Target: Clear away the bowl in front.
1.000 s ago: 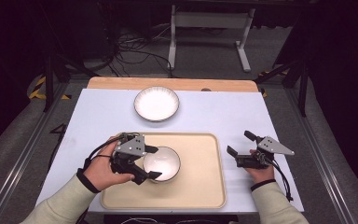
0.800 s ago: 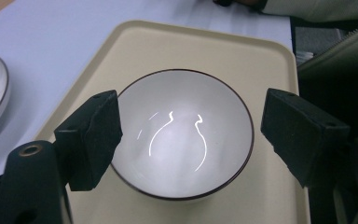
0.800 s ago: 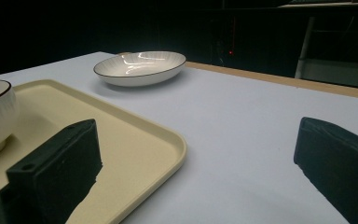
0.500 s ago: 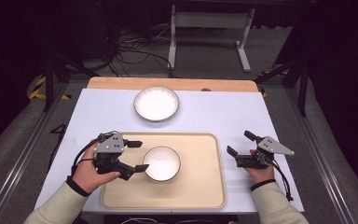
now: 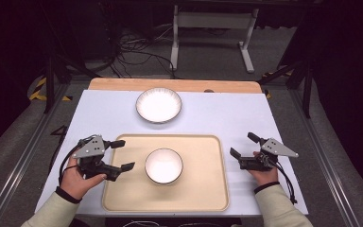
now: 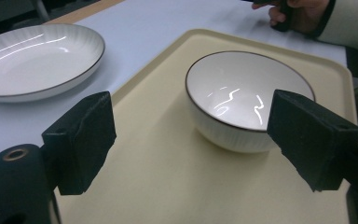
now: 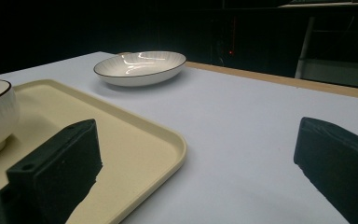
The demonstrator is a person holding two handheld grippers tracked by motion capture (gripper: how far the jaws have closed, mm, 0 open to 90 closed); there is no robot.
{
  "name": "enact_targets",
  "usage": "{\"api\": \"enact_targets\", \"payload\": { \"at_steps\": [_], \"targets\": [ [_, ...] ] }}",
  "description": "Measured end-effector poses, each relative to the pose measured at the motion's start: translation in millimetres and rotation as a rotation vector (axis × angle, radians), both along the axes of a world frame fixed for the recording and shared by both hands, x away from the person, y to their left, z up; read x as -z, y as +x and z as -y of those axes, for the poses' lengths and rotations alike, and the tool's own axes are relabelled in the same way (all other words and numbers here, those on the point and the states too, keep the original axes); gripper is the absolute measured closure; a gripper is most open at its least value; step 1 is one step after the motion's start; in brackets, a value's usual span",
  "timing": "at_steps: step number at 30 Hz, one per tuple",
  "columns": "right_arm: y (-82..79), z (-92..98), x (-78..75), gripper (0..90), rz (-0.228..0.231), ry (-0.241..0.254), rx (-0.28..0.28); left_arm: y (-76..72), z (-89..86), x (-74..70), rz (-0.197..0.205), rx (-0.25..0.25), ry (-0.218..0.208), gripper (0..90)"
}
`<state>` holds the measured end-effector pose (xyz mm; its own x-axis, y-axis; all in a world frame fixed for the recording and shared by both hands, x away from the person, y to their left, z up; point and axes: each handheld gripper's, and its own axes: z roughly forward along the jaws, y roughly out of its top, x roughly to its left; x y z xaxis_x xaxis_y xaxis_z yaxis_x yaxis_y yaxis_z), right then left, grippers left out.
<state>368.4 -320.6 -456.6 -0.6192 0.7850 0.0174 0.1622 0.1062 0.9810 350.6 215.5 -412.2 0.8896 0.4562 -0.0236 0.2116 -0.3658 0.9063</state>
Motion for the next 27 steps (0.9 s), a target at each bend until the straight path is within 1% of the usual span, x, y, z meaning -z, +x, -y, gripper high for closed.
{"api": "enact_targets", "payload": {
  "at_steps": [4, 7, 9, 13, 15, 17, 18, 19, 20, 21, 24, 25, 27],
  "targets": [
    [0.0, 0.0, 0.0, 0.8, -0.001, 0.001, 0.000, -1.1, -15.7, 12.3, -0.009, -0.053, -0.026, 15.5],
    [0.0, 0.0, 0.0, 0.9, -0.001, 0.001, 0.001, -3.5, -26.1, 18.6, -0.008, -0.094, -0.044, 15.5],
    [0.0, 0.1, 0.0, 0.8, -0.001, 0.002, 0.001, -4.9, -33.1, 22.8, -0.009, -0.113, -0.050, 15.2],
    [0.0, 0.2, 0.0, 0.8, -0.001, 0.003, 0.000, -8.2, -47.4, 29.7, 0.006, -0.161, -0.073, 13.8],
    [0.1, 0.2, 0.0, 0.8, -0.002, 0.003, 0.000, -9.2, -50.4, 31.4, 0.009, -0.169, -0.070, 13.7],
    [0.1, 0.3, 0.0, 0.8, -0.002, 0.004, 0.000, -11.1, -57.7, 37.3, 0.017, -0.187, -0.069, 13.6],
    [0.1, 0.3, 0.0, 0.9, -0.002, 0.004, 0.000, -10.9, -60.3, 38.9, 0.020, -0.190, -0.062, 13.5],
    [0.1, 0.3, 0.0, 0.8, -0.002, 0.004, -0.001, -10.8, -62.1, 40.9, 0.034, -0.201, -0.056, 13.4],
    [0.1, 0.3, 0.0, 0.8, -0.002, 0.004, -0.001, -10.8, -62.1, 40.9, 0.034, -0.201, -0.056, 13.0],
    [0.1, 0.3, 0.0, 0.9, -0.002, 0.003, -0.001, -10.8, -64.4, 42.8, 0.048, -0.211, -0.046, 13.0],
    [0.1, 0.4, 0.0, 0.8, -0.002, 0.004, -0.002, -10.7, -69.2, 45.5, 0.053, -0.224, -0.059, 12.4],
    [0.1, 0.4, 0.0, 0.9, -0.002, 0.005, -0.003, -11.0, -70.2, 46.7, 0.045, -0.228, -0.070, 12.1],
    [0.1, 0.4, 0.0, 0.8, -0.002, 0.005, -0.003, -10.7, -72.0, 47.5, 0.043, -0.229, -0.074, 12.3]
  ]
}}
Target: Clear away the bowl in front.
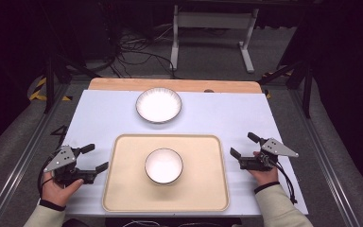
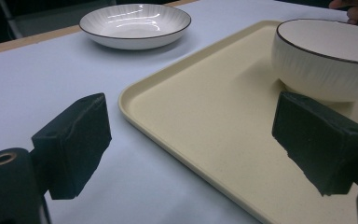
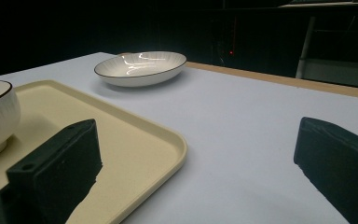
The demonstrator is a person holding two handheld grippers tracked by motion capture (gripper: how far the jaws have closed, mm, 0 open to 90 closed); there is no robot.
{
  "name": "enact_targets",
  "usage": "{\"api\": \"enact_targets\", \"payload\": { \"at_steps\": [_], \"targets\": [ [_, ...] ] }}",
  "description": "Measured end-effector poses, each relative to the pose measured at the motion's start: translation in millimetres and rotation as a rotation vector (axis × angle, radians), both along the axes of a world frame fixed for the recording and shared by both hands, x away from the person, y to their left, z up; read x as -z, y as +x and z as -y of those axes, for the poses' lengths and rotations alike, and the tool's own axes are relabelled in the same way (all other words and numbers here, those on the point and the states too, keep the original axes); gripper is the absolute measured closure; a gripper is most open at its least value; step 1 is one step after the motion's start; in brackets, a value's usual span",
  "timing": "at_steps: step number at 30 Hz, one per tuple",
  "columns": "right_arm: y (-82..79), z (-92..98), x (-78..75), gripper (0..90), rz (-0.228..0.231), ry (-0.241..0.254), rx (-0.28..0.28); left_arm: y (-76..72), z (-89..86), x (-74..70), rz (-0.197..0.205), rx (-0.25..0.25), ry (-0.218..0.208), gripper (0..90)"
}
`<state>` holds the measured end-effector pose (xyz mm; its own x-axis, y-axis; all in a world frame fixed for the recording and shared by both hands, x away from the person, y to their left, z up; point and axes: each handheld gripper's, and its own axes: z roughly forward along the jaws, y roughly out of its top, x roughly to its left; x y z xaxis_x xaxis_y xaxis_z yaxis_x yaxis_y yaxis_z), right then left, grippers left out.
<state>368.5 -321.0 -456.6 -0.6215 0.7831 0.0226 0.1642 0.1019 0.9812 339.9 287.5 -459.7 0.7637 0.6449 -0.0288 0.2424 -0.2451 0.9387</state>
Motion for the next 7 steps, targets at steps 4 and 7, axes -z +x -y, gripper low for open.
{"api": "enact_targets", "payload": {
  "at_steps": [4, 7],
  "targets": [
    [0.0, 0.0, 0.0, 0.9, 0.000, 0.001, 0.000, 0.2, 0.5, -0.5, 0.004, 0.004, 0.006, 12.2],
    [0.0, 0.0, 0.0, 0.8, 0.000, 0.000, 0.001, 0.5, 0.8, 0.0, -0.001, 0.004, 0.005, 12.1]
  ]
}}
